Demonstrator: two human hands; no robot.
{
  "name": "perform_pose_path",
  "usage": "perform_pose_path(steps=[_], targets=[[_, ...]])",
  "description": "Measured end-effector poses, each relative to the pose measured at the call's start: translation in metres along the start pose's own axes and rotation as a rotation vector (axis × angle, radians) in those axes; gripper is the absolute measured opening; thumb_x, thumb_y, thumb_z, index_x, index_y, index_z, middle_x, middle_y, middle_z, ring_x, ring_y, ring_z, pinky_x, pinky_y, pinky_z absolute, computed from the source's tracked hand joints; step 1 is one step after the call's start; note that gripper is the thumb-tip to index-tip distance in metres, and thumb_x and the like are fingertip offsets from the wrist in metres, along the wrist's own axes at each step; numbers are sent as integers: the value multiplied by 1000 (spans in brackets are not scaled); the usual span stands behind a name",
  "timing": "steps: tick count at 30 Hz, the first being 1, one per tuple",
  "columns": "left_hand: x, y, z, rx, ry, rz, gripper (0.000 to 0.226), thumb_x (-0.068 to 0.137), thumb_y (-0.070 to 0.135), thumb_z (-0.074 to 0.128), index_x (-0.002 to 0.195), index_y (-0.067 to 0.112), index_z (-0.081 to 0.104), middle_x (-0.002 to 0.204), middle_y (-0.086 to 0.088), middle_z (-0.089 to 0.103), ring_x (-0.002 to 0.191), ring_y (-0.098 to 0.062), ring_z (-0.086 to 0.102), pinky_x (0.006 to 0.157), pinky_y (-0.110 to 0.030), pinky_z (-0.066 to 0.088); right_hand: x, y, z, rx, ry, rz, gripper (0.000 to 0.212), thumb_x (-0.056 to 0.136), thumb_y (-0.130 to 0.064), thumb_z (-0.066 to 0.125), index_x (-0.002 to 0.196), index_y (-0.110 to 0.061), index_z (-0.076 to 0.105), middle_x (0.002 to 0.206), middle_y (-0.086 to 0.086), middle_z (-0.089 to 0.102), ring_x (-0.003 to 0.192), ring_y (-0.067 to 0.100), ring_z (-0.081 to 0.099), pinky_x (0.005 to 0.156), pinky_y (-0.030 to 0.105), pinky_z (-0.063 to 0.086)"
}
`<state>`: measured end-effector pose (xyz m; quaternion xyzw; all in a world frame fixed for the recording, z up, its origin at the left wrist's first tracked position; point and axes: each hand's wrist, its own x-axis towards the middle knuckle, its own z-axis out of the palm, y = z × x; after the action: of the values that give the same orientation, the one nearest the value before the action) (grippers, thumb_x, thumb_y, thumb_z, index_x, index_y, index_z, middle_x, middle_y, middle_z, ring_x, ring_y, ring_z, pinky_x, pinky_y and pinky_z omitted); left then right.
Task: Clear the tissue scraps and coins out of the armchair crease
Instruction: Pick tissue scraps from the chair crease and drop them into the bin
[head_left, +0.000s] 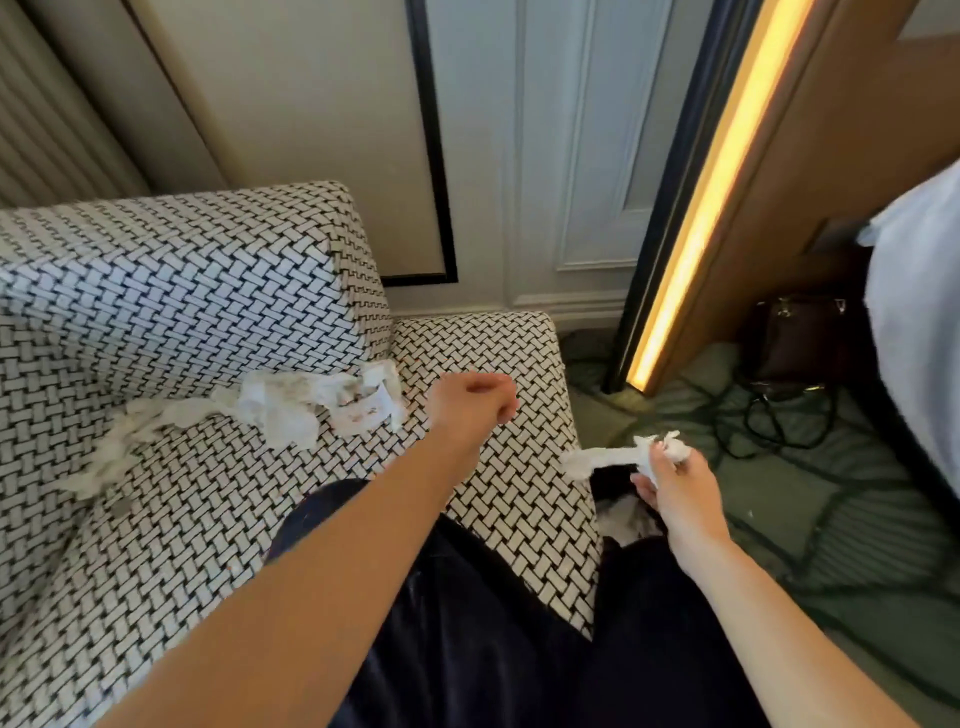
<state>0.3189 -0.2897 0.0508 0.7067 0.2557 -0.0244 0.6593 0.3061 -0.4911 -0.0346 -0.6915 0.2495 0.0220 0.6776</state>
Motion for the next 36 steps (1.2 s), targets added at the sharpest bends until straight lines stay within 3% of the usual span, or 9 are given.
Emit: perform_pose_path(steps=[3,8,11,13,15,18,21,26,36], targets=[[0,-23,46,-37,-83,-127,12,82,-5,65,87,5,69,84,-10,67,71,-13,62,75,-23,57,19,12,-20,21,40,86,23,99,-24,44,115,-10,53,99,5,60,80,14,62,82,36,52],[-5,-48,87,-65,-124,-295,10,88,-3,59,90,6,64,81,-8,62,72,-15,59,75,-25,55,34,19,-30,51,-63,270,25,99,-23,43,120,-11,51,98,11,63,86,25,61,72,33,48],[-6,-52,95,25,-180,-312,11,91,6,57,95,14,63,95,-5,64,81,-13,60,71,-22,51,34,18,-29,56,-128,306,22,98,-28,47,115,-16,54,100,7,60,82,23,54,68,33,42],[-8,-49,97,67,-270,-336,12,92,10,54,91,19,61,105,-5,63,90,-15,59,74,-24,48,34,17,-28,62,-154,317,25,99,-31,44,120,-21,52,122,7,53,104,24,53,85,37,45],[-9,-47,99,106,-341,-349,11,94,13,51,92,20,60,112,-5,62,98,-17,57,78,-25,45,34,17,-28,66,-165,331,39,100,-35,39,138,-24,41,145,3,40,131,25,39,108,47,33],[-10,-47,99,156,-427,-328,23,96,20,49,117,17,58,119,-2,60,106,-17,54,82,-27,42,35,17,-28,58,-173,337,47,101,-37,37,145,-21,33,152,3,31,141,22,25,114,46,24],[-12,-47,96,184,-478,-320,31,98,25,46,128,16,53,122,-1,60,106,-16,54,85,-28,41,34,18,-28,49,-138,275,42,101,-34,38,139,-17,43,143,5,45,135,19,36,113,42,27],[-13,-39,82,179,-461,-281,29,98,25,46,124,17,56,114,1,63,104,-15,59,88,-29,45,19,12,-22,-151,-70,27,15,97,-26,49,96,-23,63,100,3,69,94,14,64,98,38,47],[-13,-6,7,71,-329,-143,24,96,26,50,119,20,59,107,4,66,97,-12,62,87,-29,49,-32,-38,47,-351,-268,-317,20,96,-24,50,106,-16,66,92,-4,70,87,6,66,85,23,50]])
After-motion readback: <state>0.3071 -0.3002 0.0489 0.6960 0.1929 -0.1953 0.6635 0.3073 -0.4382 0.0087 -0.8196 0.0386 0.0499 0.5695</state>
